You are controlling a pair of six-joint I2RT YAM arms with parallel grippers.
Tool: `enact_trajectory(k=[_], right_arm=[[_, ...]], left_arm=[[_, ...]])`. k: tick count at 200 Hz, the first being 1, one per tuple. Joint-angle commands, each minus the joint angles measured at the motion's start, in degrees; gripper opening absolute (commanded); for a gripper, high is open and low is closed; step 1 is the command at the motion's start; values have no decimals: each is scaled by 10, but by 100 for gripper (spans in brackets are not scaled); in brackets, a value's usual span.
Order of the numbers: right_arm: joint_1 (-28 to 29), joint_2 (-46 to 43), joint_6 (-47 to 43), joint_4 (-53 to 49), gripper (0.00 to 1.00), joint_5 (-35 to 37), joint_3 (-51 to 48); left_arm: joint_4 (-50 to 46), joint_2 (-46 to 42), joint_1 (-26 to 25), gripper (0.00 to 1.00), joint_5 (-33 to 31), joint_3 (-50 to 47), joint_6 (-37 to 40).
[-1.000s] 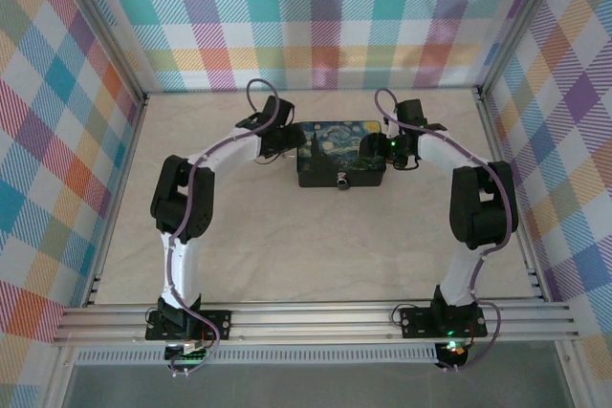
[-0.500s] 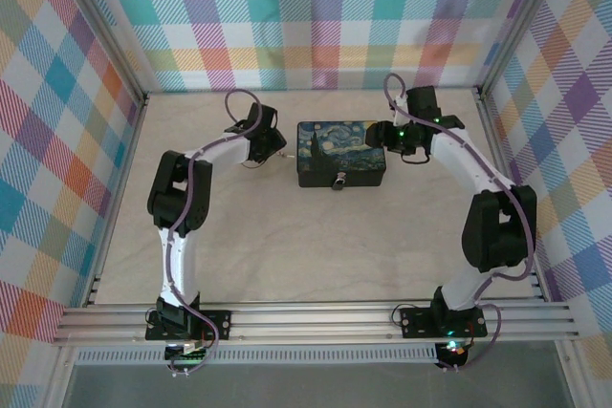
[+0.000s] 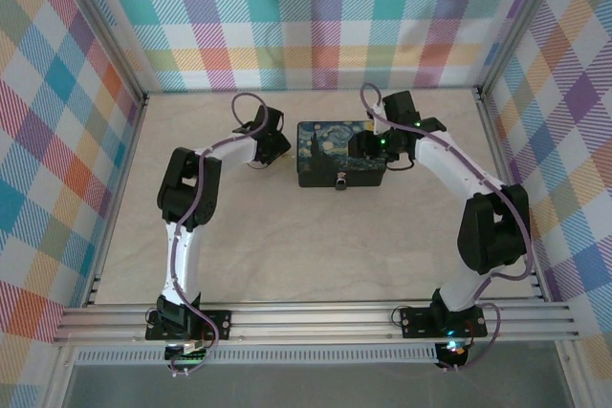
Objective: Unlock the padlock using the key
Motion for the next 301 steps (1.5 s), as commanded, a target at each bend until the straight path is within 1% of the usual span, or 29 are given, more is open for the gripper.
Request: enact_trajectory(k=[1, 20, 41, 56, 87, 97, 103, 119, 136, 165, 213, 255, 280, 301], right_arm=[[10, 15, -5, -9, 58, 5, 9], [16, 18, -3, -10, 56, 10, 8], [18, 20, -2, -11, 55, 11, 7], [19, 18, -2, -12, 54, 12, 6], [19, 13, 1, -11, 54, 13, -4], [20, 11, 3, -9, 54, 14, -9], [20, 11, 4, -9, 54, 15, -12], [19, 7, 8, -5, 53, 15, -22], [20, 2, 11, -2, 53, 15, -31], [19, -2, 12, 0, 54, 14, -37], [20, -11, 14, 2, 53, 12, -42], [20, -18, 17, 7, 53, 10, -53], [20, -23, 16, 8, 52, 10, -59], [19, -25, 15, 7, 52, 9, -61]], left_arm=[[-10, 12, -6, 40, 8, 19, -7], [-14, 12, -8, 34, 5, 19, -10], [-19, 12, -8, 31, -1, 20, -11], [-19, 12, -8, 24, -1, 20, -10], [-19, 7, -8, 23, -1, 13, -9], [-19, 5, -8, 20, 0, 11, -10], [-38, 4, -8, 18, 1, 11, -9], [-42, 2, -8, 19, 4, 11, -8], [-44, -7, -8, 26, 5, 4, -8], [-43, -27, -9, 31, -1, -3, -7], [-40, -36, -15, 32, 15, 5, -17], [-49, -18, -25, 33, 12, 23, -32], [-54, -11, -26, 31, -1, 25, -40], [-56, -4, -26, 27, -8, 26, -42]])
